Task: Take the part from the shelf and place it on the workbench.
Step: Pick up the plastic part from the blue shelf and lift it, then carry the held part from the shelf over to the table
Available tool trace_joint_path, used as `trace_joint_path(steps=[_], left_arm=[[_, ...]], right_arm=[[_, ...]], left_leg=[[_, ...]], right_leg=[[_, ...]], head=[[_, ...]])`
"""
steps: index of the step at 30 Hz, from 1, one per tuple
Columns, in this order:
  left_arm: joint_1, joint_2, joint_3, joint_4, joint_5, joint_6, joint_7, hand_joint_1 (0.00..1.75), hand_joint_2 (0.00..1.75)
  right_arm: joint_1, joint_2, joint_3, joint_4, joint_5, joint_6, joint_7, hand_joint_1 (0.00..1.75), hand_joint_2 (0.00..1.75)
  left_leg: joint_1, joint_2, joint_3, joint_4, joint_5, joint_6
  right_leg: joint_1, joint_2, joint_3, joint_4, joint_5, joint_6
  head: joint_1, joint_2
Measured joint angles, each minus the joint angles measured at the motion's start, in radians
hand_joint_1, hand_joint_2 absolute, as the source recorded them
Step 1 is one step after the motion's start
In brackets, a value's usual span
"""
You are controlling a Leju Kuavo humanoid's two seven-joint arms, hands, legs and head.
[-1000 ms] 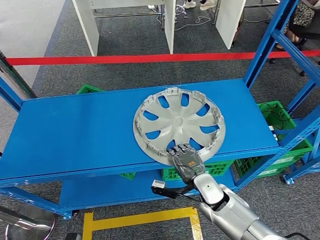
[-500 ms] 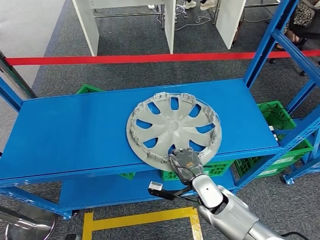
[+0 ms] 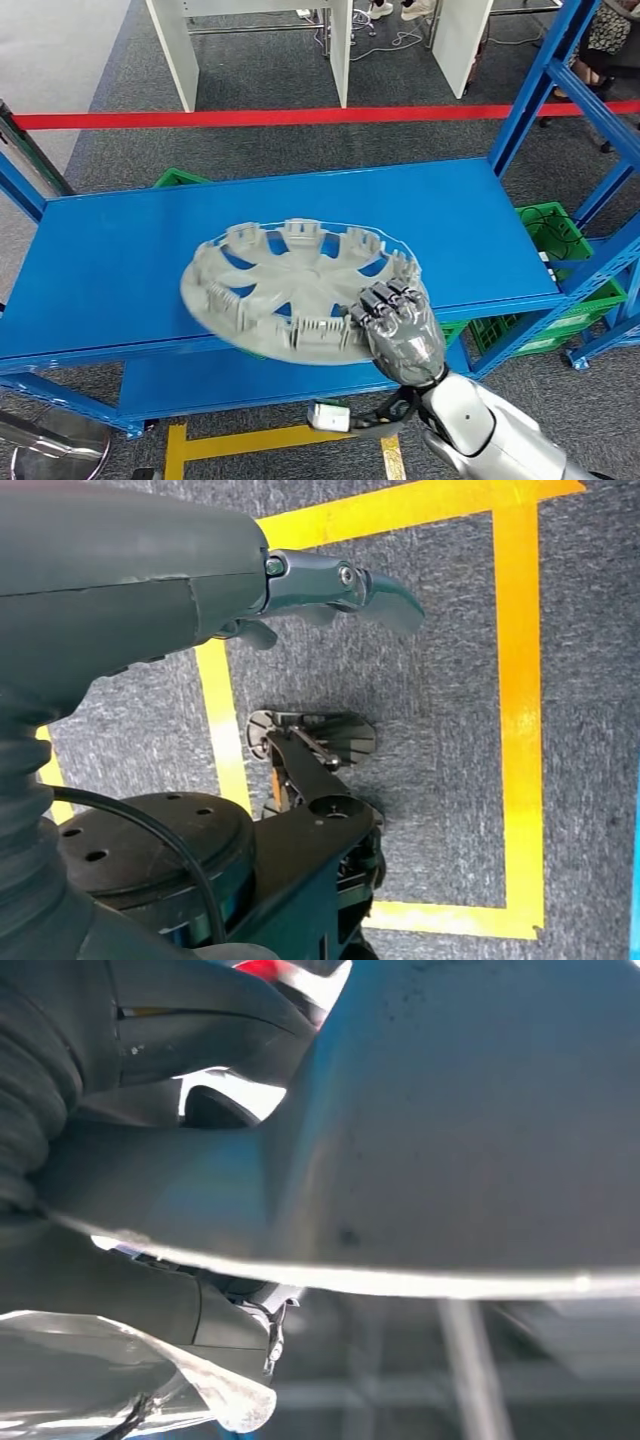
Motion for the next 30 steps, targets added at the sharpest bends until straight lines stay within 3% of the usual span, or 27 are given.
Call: trace_joint_path(steps=[3,5,9,14,30], left_arm=[[-0.003,-0.002,0.002,0.0,-0.011,0.003,0.0,0.0,1.75],[-0.008,-0.004,0.003,0.0,-0.016,0.004,0.0,0.0,1.75],[-0.01,-0.006,0.003,0.0,-0.019,0.004,0.0,0.0,1.75],[-0.011,-0.006,0.003,0.0,-0.02,0.004,0.0,0.0,1.75],[-0.014,-0.006,0.003,0.0,-0.058,0.012,0.002,0.0,1.75]], right_arm=[[0.123,0.097,-0.172,-0.106,0.002,-0.009,-0.382,1.75,1.75],[0.174,0.155,-0.244,-0.154,0.002,-0.009,-0.479,1.75,1.75],[0.231,0.216,-0.337,-0.207,0.002,-0.009,-0.483,1.75,1.75],[0.259,0.251,-0.392,-0.235,0.002,-0.009,-0.488,1.75,1.75],[0.277,0.305,-0.368,-0.31,0.003,-0.009,-0.484,1.75,1.75]], left_leg=[[0.0,0.0,-0.001,0.0,0.0,0.0],[0.001,0.0,-0.001,-0.001,0.0,0.0],[0.001,0.0,-0.002,-0.001,0.0,0.0],[0.0,0.001,-0.001,0.0,0.0,0.001],[0.0,0.001,-0.001,0.0,0.0,0.001]], right_leg=[[0.001,0.0,-0.001,0.0,0.0,0.0],[0.001,-0.001,-0.001,0.0,-0.001,-0.001],[0.001,0.001,-0.001,0.0,-0.001,-0.001],[0.0,0.003,-0.001,0.0,0.001,0.001],[0.0,0.003,-0.001,0.0,0.001,0.001]], head=[[-0.001,0.0],[-0.001,0.0],[0.0,0.0],[0.0,0.0],[0.0,0.0]])
